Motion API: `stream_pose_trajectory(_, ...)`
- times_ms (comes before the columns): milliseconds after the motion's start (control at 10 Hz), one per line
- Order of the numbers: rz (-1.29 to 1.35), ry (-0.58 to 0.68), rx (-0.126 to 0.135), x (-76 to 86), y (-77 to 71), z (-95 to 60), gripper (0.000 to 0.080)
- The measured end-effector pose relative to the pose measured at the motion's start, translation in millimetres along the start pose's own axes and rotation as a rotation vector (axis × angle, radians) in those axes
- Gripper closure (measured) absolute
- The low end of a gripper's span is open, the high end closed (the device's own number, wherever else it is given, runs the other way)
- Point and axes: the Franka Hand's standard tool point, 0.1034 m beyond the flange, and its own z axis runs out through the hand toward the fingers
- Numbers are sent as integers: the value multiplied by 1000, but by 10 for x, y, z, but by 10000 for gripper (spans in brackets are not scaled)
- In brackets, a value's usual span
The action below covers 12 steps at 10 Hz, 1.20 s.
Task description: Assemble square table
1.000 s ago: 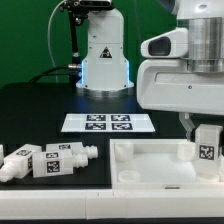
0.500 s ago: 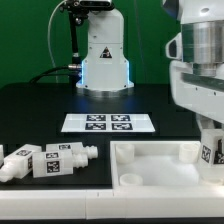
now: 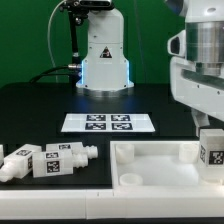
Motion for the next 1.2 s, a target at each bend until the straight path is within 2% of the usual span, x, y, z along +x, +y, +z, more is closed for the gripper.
stream_pose_trajectory(200,-269,7,-7,7,7,-13,163)
stream_pose_trajectory(400,-341,8,-9,17,13,-4,152)
stream_pose_trajectory(500,-516,21,-22,39,15,-8,152)
stream_pose_trajectory(600,-733,50,-46,61,-5,-7,151)
stream_pose_trajectory(700,-898,71,-54,35,-39,17,151)
stream_pose_trajectory(800,-926,78,-39,2,-63,34,269)
stream_pose_trajectory(900,-878,78,-38,15,-59,32,269)
stream_pose_trajectory(1100,-798,79,-34,17,-58,33,515)
stream_pose_trajectory(1200,-738,79,-32,17,-57,34,515)
